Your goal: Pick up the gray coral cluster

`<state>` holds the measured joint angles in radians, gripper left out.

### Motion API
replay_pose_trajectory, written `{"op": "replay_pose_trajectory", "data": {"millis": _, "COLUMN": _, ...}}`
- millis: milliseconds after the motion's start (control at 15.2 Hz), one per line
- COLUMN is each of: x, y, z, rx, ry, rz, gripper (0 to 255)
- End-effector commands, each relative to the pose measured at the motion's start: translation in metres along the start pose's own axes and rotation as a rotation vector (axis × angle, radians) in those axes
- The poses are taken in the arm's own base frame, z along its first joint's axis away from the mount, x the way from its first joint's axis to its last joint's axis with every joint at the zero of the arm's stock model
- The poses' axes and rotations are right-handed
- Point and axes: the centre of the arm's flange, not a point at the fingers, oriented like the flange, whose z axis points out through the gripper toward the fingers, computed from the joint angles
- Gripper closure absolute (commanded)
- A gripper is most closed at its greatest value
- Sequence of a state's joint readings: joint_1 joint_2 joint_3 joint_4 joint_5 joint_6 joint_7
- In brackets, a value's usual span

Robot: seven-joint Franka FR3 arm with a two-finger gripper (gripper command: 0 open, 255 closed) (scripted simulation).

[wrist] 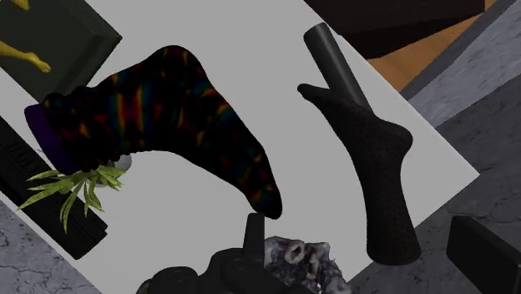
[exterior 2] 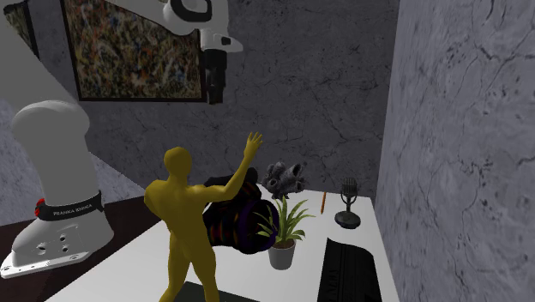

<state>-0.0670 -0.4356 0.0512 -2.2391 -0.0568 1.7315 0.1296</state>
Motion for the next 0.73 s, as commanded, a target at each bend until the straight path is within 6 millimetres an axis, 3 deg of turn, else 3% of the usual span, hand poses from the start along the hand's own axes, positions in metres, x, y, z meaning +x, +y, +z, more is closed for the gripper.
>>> {"op": "replay_pose_trajectory", "data": {"millis": 0, "x": 0.023, "y": -0.01, "z": 0.018, "rx": 0.004, "ry": -0.011, "rz": 0.058, "gripper": 0}}
{"op": "replay_pose_trajectory", "data": {"millis": 660, "x": 0.137, "y": -0.017, "z": 0.096, "rx": 0.019, "ry": -0.069, "rz": 0.335, "gripper": 0}}
